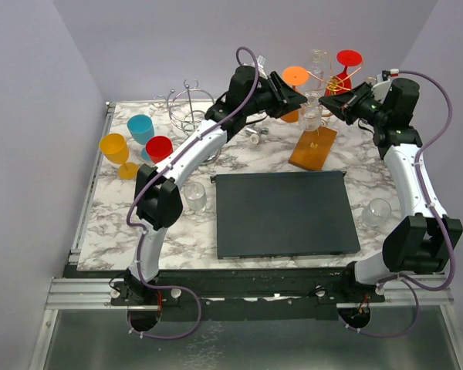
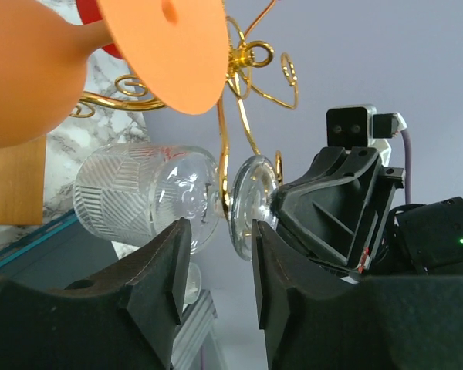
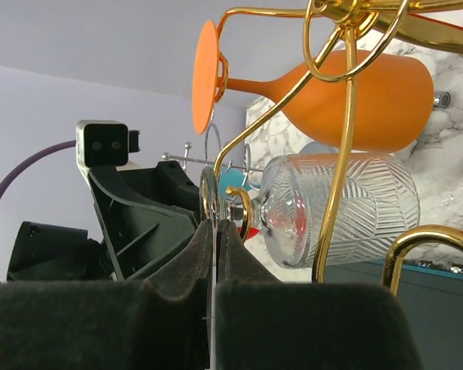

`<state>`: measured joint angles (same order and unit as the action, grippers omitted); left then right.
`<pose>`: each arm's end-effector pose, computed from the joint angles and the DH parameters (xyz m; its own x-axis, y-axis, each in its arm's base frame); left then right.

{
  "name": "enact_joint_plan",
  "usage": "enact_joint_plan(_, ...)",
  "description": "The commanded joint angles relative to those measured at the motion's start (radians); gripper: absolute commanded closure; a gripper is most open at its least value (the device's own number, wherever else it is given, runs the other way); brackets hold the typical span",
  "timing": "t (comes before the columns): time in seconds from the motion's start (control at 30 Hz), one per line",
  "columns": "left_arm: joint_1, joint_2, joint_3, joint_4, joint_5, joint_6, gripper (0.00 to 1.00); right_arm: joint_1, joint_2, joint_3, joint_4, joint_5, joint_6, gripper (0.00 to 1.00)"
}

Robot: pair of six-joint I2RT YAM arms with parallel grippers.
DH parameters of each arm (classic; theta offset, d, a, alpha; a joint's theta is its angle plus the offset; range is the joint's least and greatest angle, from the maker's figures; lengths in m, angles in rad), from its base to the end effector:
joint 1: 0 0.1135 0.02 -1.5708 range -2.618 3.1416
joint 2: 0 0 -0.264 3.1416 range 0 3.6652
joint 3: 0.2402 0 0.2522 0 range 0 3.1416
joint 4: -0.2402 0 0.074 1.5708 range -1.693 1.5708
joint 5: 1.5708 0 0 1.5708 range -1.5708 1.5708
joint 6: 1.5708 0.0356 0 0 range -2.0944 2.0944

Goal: Take the wine glass off the wine glass rack
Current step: Pick up the wine glass from the wine rack.

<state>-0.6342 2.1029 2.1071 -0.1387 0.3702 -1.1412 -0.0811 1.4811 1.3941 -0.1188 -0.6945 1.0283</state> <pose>0.3991 -0.3095 0.3877 -0.8098 -0.4565 -0.3686 0.2522 0.2965 -0.9211 0.3455 -0.0052 0.3942 -0.5866 0.7079 -0.3934 -0.1158 0.4074 0.9059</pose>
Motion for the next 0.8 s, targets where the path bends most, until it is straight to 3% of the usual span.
enact_joint_plan(0.0, -0.010, 0.017, 0.069, 0.008, 0.033, -0.020, 0.59, 0.004, 0.008, 0.036, -0.046, -0.039, -0.028, 0.99)
enact_joint_plan(0.37, -0.009, 0.013, 0.077, 0.004, 0.053, -0.020, 0.70, 0.004, 0.021, 0.046, -0.039, -0.045, -0.026, 1.00)
enact_joint_plan(0.57, -0.010, 0.009, 0.086, -0.001, 0.059, -0.021, 0.86, 0.003, 0.028, 0.053, -0.024, -0.054, -0.016, 0.99)
enact_joint_plan(0.77, -0.009, 0.023, 0.100, -0.004, 0.071, -0.033, 1.00, 0.004, 0.033, 0.061, -0.010, -0.066, -0.004, 0.93)
